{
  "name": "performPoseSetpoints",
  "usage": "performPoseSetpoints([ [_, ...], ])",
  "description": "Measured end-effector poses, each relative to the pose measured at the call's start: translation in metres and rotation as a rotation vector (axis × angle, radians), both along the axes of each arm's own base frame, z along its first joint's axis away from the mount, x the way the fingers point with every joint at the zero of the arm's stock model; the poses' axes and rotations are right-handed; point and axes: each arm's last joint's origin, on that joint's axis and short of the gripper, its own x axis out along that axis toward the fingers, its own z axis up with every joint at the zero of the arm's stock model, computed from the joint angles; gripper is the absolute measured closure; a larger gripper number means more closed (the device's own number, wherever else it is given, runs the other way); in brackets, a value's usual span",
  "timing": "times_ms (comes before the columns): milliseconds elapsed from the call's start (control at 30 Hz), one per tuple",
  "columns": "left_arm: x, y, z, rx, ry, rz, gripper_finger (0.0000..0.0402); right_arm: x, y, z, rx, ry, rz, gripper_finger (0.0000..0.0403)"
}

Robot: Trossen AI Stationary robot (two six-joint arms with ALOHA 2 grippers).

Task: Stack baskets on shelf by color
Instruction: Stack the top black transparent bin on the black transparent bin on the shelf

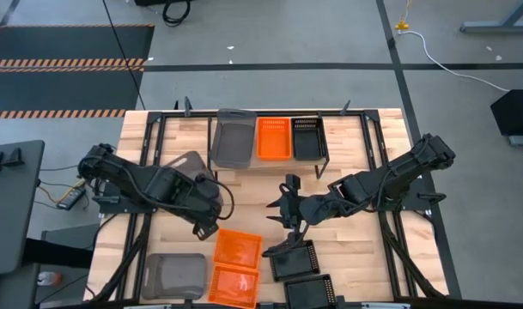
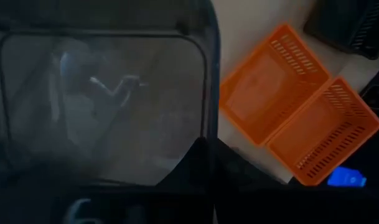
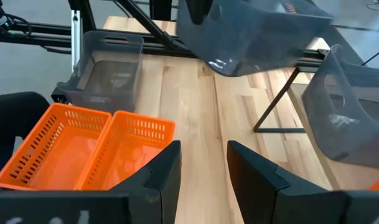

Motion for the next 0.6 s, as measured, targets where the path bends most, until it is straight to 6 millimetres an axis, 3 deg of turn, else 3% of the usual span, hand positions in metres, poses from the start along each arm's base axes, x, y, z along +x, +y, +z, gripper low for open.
performPoseSetpoints([
  [600,-0.013,0.013,0.016,-0.003,-0.052,-0.067,0.0398,0.001,-0.001,-0.001,0.005,0.000,-0.012,0.0266],
])
